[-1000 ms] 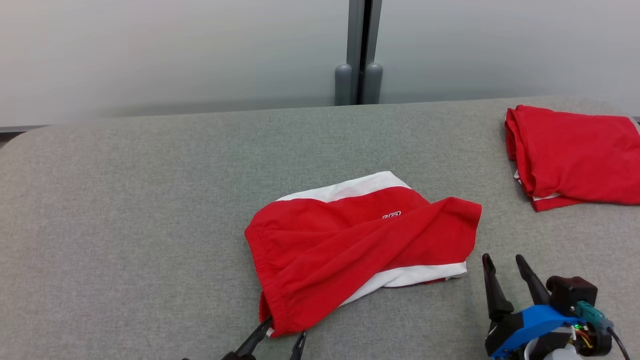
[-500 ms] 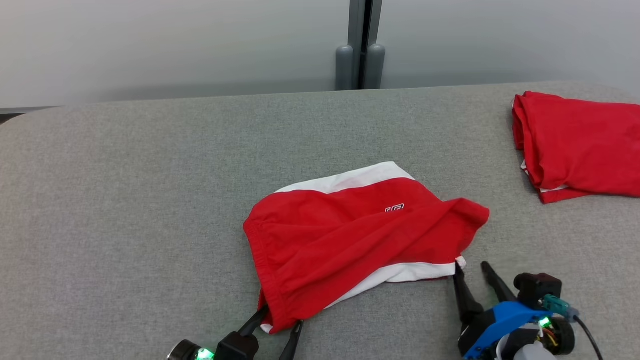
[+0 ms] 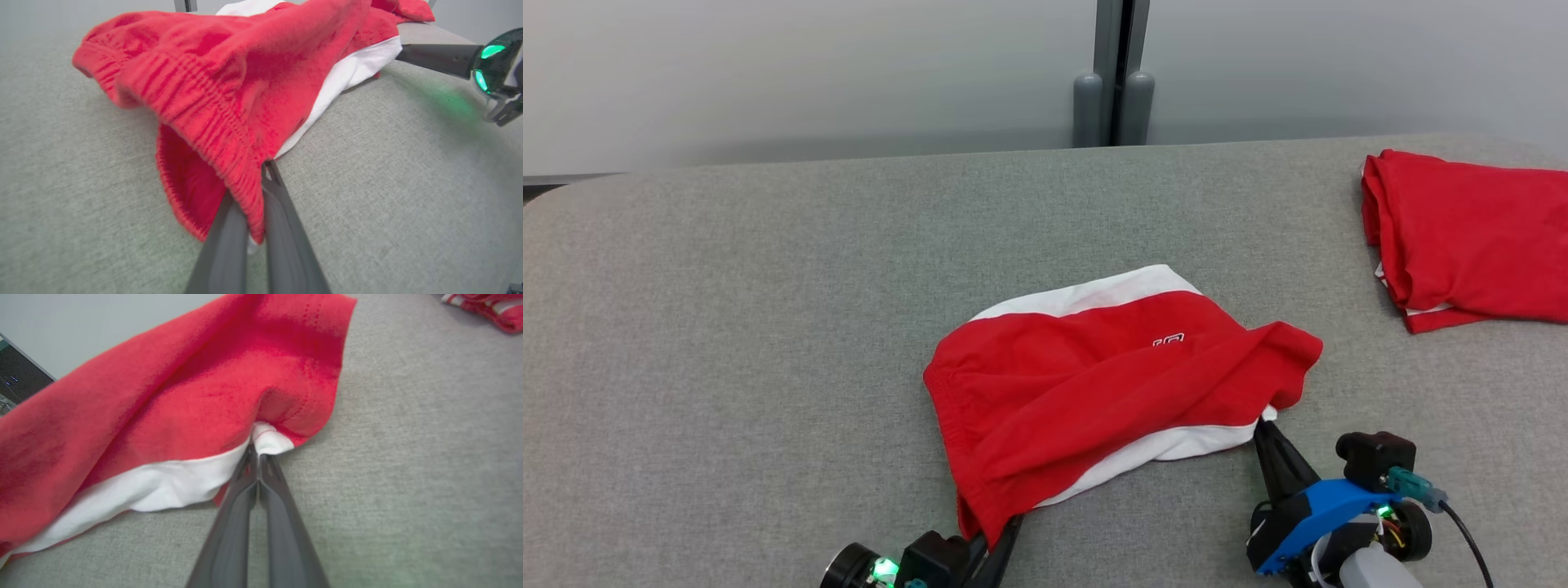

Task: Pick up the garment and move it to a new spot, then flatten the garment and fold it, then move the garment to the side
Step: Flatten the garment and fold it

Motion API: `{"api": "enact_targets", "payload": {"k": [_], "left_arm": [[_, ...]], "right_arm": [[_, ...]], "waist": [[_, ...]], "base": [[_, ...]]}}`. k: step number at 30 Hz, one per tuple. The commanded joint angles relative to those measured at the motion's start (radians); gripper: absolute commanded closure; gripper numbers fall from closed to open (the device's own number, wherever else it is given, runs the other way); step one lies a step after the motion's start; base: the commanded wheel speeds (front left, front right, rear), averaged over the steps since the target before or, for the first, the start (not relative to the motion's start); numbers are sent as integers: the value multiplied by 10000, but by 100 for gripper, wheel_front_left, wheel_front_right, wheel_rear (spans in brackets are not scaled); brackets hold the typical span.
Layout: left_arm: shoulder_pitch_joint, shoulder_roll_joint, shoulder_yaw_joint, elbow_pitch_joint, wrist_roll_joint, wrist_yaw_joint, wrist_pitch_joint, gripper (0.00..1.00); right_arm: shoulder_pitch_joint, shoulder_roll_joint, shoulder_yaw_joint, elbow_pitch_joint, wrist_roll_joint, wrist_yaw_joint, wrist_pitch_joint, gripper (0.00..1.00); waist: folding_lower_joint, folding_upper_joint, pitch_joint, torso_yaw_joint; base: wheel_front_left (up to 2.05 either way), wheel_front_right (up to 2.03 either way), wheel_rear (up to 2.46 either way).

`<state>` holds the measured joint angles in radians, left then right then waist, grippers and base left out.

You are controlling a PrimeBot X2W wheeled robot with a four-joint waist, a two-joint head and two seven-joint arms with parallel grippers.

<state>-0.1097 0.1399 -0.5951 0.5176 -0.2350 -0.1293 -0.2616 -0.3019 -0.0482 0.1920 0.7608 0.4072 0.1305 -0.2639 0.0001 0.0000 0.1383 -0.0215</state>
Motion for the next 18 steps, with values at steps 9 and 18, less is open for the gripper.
{"api": "enact_targets", "payload": {"k": [9, 18], "left_arm": [[170, 548, -521, -2103, -579, -20, -43, 100], [-480, 1126, 404, -4149, -1022, -18, -43, 100]], "right_arm": [[1111, -720, -567, -2353, -791, 6, -3, 100], [1023, -1446, -207, -4565, -811, 6, -3, 100]], "waist": [[-1, 0, -454, -28], [-1, 0, -630, -208]], "base": [[0, 0, 0], [0, 0, 0]]}}
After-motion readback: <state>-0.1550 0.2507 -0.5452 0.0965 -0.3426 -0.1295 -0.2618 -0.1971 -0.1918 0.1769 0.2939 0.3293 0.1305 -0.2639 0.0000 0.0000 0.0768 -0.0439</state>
